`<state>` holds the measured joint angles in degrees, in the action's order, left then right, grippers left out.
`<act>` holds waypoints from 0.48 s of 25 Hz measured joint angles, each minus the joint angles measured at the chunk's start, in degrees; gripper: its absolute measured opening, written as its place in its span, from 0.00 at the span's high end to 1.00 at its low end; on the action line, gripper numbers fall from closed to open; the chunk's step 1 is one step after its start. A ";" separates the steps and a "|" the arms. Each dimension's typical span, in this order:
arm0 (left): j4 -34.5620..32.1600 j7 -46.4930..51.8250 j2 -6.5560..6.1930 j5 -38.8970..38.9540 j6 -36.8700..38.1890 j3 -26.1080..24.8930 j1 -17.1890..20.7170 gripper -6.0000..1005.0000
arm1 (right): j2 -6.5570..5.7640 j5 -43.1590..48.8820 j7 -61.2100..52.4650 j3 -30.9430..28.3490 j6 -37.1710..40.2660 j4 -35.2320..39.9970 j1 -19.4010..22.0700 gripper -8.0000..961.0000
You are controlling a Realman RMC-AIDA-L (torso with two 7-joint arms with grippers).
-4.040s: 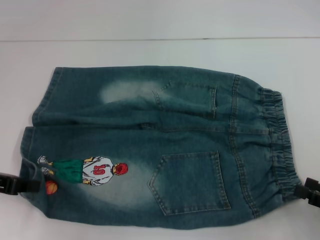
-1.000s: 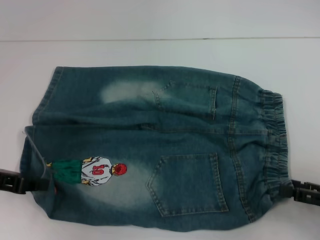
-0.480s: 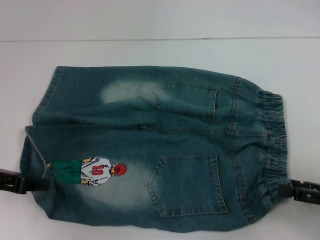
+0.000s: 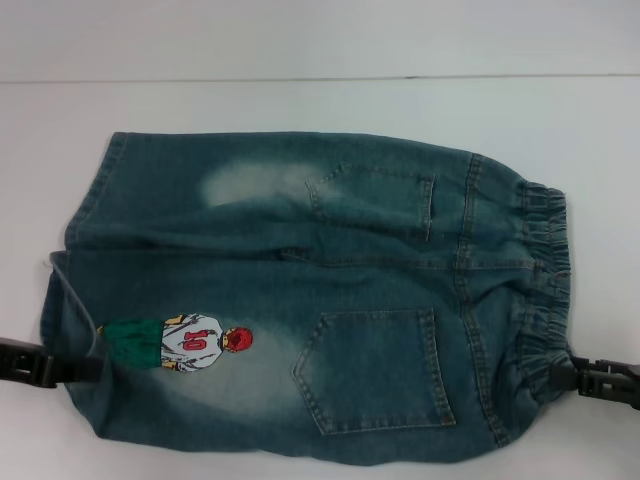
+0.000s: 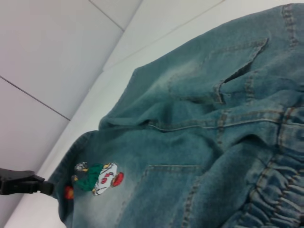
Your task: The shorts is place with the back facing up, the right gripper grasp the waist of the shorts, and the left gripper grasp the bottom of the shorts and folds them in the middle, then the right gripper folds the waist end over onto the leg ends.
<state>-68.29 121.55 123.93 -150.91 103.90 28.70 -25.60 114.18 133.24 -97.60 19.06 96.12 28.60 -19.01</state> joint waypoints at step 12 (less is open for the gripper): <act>0.09 0.00 0.00 1.56 0.20 0.04 -0.04 0.99 | 0.25 -0.18 4.62 -0.14 0.20 0.26 0.48 0.47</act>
<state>-68.20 121.55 123.93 -149.34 104.10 28.74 -25.65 114.43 133.06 -92.98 18.91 96.31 28.86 -18.53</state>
